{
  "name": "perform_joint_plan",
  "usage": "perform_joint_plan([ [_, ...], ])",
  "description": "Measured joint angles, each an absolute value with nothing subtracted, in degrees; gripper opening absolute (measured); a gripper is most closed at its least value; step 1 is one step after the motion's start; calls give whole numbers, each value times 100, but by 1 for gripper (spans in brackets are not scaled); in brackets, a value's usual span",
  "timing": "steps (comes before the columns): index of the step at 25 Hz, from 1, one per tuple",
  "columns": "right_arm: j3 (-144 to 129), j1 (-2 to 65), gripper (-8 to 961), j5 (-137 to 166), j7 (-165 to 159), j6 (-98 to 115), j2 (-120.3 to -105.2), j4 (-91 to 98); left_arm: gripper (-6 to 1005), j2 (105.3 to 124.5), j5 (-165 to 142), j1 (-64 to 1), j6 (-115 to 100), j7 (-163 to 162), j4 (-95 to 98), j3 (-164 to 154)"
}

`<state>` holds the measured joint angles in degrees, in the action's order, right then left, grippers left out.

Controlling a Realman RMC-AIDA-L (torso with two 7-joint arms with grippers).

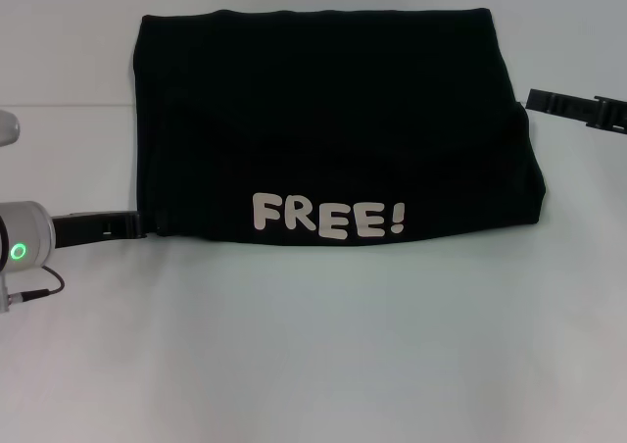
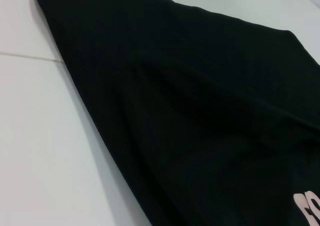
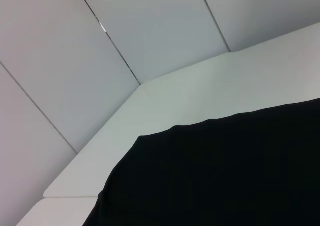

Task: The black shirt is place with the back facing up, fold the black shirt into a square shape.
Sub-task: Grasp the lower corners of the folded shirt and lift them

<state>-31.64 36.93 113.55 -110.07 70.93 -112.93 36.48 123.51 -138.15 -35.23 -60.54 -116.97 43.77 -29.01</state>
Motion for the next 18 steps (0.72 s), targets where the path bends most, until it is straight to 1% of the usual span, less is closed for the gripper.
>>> perform_joint_plan([
  [4,-3171,3685,719,11371,-11006,7126,-11284,3648,312,12342,-13877,-3527,-6003,-11698,4377,-2907],
  [7,-3175,3682,719,11484,-11011,7129,-11268,3648,105,12340,-13898,-3531,-5971,-11698,4377,-2922],
  [12,-3184,3698,718,11980,-11146,7143,-11234,3685,16,12340,-13905,-3533,-5975,-11698,4398,-2900],
  [18,-3183,3760,719,12703,-11559,7153,-11131,3670,16,12331,-13908,-3509,-6255,-11699,4549,-2882],
])
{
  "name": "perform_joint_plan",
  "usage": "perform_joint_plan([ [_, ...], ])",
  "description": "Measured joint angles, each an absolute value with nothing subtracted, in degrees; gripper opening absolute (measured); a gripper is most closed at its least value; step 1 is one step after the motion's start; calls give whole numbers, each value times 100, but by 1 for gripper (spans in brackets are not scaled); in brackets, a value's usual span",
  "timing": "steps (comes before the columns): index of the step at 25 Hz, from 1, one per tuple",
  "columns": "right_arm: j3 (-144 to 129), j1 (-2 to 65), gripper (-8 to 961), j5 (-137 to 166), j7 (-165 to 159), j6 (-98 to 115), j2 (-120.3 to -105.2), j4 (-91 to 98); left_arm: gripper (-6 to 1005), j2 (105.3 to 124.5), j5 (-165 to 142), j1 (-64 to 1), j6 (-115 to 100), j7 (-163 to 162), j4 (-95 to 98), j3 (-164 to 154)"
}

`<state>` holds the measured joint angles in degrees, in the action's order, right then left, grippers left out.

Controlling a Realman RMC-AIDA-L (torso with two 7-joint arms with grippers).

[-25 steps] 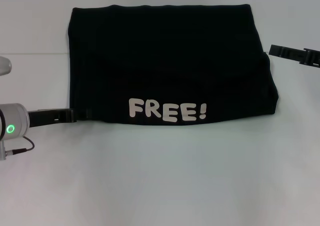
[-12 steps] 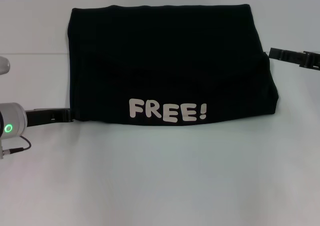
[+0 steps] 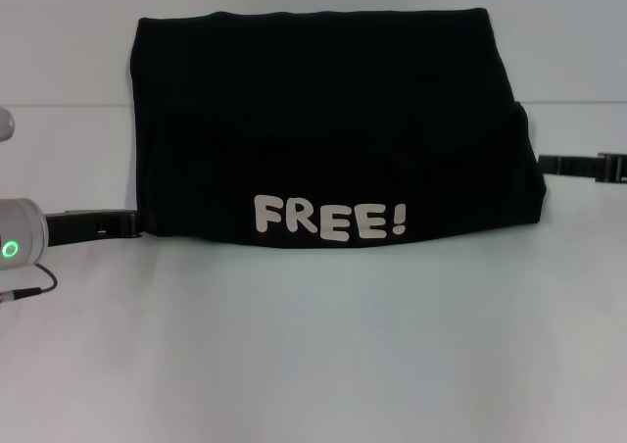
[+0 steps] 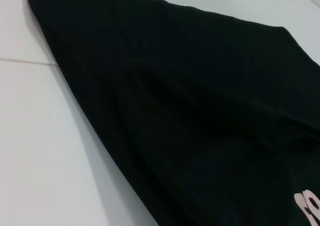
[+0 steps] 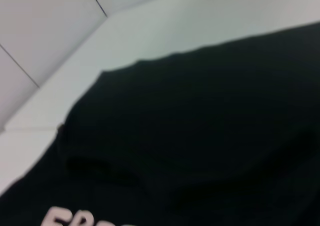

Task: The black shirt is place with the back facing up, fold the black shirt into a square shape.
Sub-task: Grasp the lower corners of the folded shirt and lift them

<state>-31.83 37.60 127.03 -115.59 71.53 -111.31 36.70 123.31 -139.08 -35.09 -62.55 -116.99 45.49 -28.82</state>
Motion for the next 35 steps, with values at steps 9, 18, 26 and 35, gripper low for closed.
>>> perform_joint_plan([
  [9,-3248,3894,717,13520,-11198,6587,-11303,3639,17,12321,-13949,-3541,-6234,-11706,4534,-2920],
  [18,-3342,3969,713,13530,-10065,6451,-11392,3545,15,12322,-13949,-3542,-6113,-11699,4495,-2926],
  [26,-4064,4086,652,13538,-9984,5659,-11510,3265,16,12323,-13949,-3542,-5998,-11719,4448,-2913],
  [35,-4339,4187,583,13543,-9986,5353,-11589,3156,17,12323,-13949,-3548,-5929,-11695,4447,-2924],
])
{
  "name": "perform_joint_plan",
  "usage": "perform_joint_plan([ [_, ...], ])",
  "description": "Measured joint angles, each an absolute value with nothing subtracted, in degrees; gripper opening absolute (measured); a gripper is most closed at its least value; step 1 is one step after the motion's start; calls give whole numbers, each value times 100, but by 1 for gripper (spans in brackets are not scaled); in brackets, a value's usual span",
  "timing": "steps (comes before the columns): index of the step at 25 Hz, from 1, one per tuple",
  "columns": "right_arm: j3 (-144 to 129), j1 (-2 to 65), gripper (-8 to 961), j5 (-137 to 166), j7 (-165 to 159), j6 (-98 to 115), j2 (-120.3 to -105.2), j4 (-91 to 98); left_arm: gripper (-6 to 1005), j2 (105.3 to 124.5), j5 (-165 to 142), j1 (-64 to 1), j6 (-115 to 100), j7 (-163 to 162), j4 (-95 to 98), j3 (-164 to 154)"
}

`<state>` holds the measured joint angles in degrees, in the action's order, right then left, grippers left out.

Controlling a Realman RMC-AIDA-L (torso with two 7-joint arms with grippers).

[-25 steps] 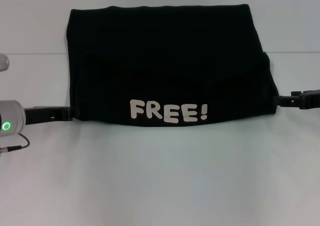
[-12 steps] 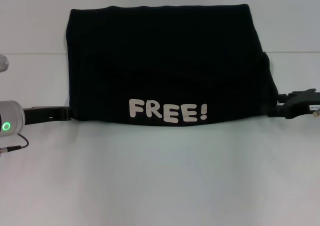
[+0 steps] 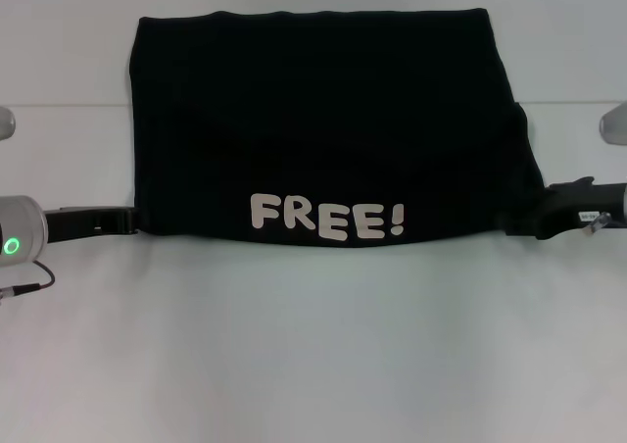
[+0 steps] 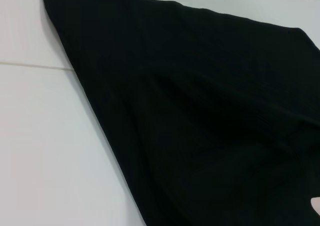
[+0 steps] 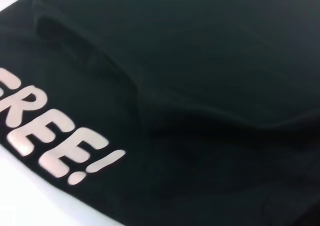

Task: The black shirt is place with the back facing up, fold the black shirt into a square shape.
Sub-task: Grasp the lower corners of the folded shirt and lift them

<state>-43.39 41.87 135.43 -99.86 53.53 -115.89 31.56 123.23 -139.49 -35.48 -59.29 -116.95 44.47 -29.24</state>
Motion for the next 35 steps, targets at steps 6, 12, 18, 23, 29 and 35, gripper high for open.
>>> perform_joint_plan([
  [6,-4551,4183,538,13548,-10010,5472,-11575,3050,17,12322,-13949,-3558,-5923,-11696,4447,-2924],
  [12,-4200,4006,340,13495,-9994,5972,-11524,3350,17,12322,-13949,-3560,-5923,-11697,4447,-2926],
  [18,-3993,3940,171,13487,-9980,6235,-11449,3411,18,12322,-13949,-3560,-5923,-11697,4447,-2915],
  [23,-3961,3928,72,13482,-9893,6210,-11442,3390,22,12322,-13949,-3544,-5924,-11698,4447,-2901],
  [29,-3736,3865,43,13477,-9799,6225,-11433,3407,27,12337,-13948,-3490,-5938,-11709,4484,-2886],
  [35,-3362,3728,43,13471,-9673,6604,-11349,3421,32,12381,-13909,-3329,-6479,-11745,4760,-2793],
])
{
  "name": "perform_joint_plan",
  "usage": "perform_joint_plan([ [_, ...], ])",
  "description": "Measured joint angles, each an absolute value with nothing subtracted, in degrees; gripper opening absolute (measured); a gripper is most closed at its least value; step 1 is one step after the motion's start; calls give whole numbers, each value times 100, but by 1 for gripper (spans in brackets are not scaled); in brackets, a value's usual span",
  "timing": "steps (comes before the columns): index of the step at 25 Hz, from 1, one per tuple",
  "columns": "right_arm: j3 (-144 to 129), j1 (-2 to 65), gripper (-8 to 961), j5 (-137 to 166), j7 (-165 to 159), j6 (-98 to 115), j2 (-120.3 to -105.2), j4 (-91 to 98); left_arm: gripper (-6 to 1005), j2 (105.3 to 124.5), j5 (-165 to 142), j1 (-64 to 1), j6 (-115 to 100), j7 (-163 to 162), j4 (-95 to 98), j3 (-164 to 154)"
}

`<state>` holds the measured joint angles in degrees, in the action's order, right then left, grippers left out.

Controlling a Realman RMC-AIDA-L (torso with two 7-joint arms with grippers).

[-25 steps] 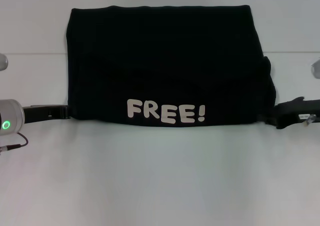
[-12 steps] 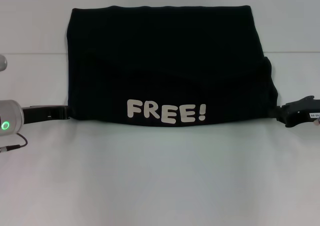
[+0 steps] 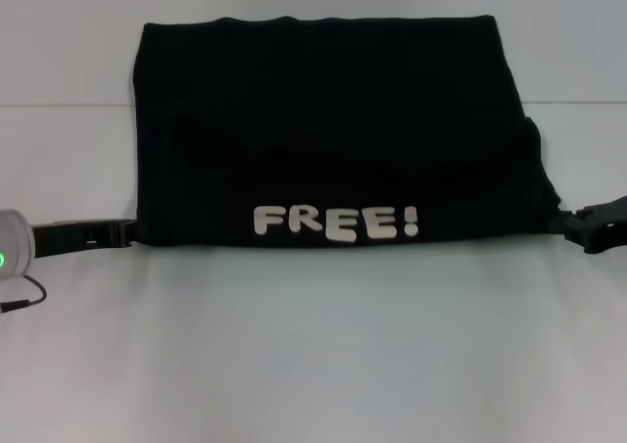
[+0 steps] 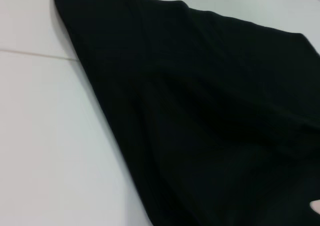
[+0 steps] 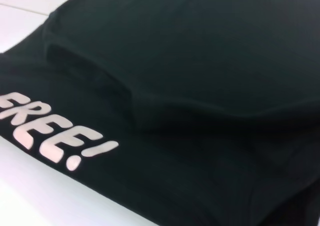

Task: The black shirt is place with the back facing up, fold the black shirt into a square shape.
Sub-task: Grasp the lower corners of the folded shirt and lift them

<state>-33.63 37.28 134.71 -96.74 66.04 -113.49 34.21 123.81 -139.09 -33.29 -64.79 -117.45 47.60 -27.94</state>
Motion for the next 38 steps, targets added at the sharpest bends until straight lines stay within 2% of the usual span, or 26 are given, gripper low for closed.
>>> perform_joint_plan([
  [6,-2977,3535,44,13464,-9488,7292,-11329,3555,37,12375,-13935,-3212,-7241,-11703,4932,-2598],
  [10,-2665,3276,44,13430,-9408,7867,-11377,3786,41,12380,-13917,-3068,-7695,-11676,5121,-2558],
  [23,-2220,2089,45,13223,-8891,9350,-11726,4564,52,12266,-14030,-2582,-9972,-10939,5441,-1486],
  [38,-1890,1087,45,13242,-8061,10140,-11771,4582,65,12291,-14307,-2168,-11454,-10282,5524,-1131],
])
